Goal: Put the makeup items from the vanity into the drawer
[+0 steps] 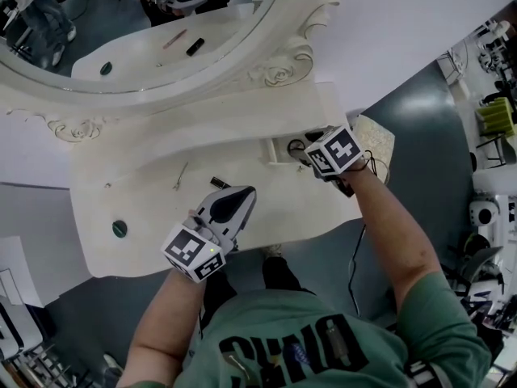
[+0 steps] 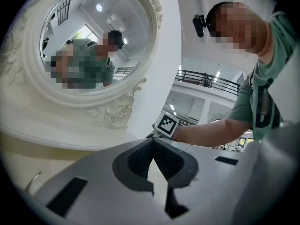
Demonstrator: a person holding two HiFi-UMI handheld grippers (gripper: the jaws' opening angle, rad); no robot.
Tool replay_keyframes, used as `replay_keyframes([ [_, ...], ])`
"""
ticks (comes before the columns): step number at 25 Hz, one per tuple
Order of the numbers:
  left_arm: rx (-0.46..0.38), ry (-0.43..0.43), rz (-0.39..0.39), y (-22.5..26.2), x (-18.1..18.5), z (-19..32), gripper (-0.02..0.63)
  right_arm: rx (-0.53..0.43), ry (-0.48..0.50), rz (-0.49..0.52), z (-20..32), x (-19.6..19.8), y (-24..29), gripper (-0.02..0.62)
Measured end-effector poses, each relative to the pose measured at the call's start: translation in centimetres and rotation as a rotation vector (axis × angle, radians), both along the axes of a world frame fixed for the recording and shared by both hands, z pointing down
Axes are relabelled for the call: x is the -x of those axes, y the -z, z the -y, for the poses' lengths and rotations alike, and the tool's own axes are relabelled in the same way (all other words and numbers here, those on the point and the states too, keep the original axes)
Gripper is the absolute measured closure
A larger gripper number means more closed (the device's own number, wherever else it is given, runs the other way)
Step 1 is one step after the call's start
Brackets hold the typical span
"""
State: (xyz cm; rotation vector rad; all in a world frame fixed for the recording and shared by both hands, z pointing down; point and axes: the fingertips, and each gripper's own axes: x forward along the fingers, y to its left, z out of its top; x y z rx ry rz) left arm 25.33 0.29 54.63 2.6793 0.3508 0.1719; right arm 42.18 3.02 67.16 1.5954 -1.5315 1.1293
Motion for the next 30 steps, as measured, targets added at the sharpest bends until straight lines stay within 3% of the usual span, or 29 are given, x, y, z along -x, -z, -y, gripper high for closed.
replay_keyframes([
  [3, -0.012, 0.009, -0.014, 1.3, 0.4, 0.5, 0.598, -0.115, 0.018, 0.017, 0.5, 1.2, 3.0, 0.353],
  [8, -0.046, 0.052, -0.038, 5.5, 1.9, 2.4, 0.598, -0.383, 0.025, 0.087, 1.3, 4.1, 10.9, 0.393],
  [16, -0.142, 0.13, -0.078, 13.9, 7.7, 5.3, 0.598, -0.75, 0.045, 0.135, 1.2, 9.9, 23.6, 0.485],
  [23, -0.153, 0.232, -0.103, 18.6, 13.2, 8.2, 0.598, -0.933, 0.144, 0.163, 3.1, 16.4, 30.0, 0.551],
  [30, -0.16, 0.311, -0.142, 21.0, 17.5, 9.9, 0.598, -1.009, 0.197, 0.25, 4.1, 20.9, 31.6, 0.583],
])
